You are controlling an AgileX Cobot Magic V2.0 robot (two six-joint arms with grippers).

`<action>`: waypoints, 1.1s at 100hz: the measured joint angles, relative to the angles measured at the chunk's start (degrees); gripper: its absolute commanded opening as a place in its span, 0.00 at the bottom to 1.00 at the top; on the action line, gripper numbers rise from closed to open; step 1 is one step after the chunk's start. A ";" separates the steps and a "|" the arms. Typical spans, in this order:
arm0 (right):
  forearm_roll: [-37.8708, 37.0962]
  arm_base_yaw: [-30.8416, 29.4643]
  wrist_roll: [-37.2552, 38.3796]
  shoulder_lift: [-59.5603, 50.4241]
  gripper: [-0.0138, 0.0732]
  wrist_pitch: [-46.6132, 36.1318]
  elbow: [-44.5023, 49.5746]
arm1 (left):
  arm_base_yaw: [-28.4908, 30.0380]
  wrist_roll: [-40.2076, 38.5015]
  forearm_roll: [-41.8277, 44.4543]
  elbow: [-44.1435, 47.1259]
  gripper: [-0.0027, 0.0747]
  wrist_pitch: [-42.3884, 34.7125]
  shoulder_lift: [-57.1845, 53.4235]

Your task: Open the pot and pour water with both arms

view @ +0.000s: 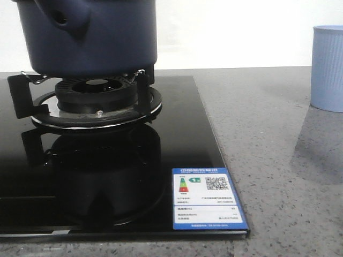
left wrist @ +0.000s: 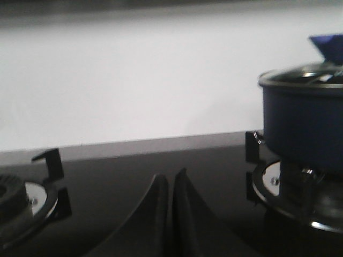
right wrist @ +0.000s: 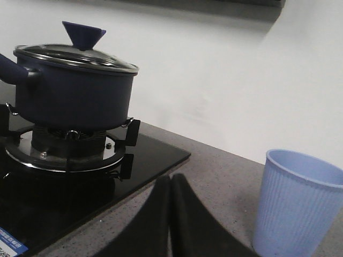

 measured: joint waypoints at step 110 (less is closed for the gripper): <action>0.00 0.00 -0.08 -0.03 0.09 0.00 0.11 | 0.41 -2.66 -1.53 3.31 0.01 -1.94 0.00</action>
